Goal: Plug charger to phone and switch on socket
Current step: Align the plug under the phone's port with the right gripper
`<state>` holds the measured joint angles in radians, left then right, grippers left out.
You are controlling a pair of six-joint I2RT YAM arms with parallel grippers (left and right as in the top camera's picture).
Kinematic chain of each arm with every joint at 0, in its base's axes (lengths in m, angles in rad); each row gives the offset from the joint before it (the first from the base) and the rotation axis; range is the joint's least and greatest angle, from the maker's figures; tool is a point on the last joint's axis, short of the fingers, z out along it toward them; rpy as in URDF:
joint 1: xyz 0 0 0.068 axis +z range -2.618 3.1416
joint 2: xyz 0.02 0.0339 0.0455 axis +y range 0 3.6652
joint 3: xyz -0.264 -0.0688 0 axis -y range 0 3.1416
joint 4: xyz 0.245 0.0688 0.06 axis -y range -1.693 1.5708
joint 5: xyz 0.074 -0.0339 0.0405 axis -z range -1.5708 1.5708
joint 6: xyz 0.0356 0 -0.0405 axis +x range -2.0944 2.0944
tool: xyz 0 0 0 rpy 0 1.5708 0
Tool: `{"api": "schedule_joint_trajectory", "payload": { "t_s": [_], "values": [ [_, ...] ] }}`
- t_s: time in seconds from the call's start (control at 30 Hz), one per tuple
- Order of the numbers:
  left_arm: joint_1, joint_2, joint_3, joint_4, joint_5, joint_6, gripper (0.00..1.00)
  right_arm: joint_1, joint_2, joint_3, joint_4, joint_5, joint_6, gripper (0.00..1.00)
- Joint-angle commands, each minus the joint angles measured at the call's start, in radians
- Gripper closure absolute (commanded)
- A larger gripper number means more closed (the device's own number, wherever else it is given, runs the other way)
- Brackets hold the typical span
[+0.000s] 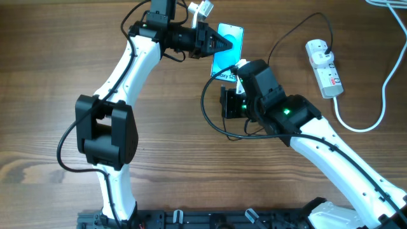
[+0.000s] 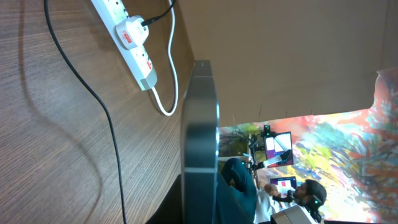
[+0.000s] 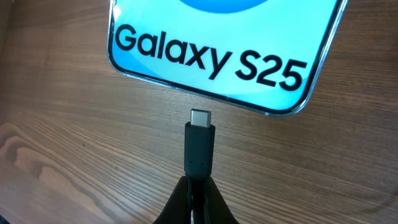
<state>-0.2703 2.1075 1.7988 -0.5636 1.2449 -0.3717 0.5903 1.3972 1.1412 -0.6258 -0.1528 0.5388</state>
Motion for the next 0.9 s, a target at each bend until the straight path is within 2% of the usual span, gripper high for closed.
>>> {"api": "schedule_joint_trajectory", "payload": {
  "t_s": [0.0,0.87],
  "values": [
    [0.001,-0.039,0.001,0.006,0.044,0.024,0.96,0.001,0.005,0.018,0.008,-0.027,0.011,0.96],
    [0.001,-0.039,0.001,-0.032,0.011,0.080,0.96,0.001,0.005,0.020,0.013,0.000,0.011,0.96]
  ]
}}
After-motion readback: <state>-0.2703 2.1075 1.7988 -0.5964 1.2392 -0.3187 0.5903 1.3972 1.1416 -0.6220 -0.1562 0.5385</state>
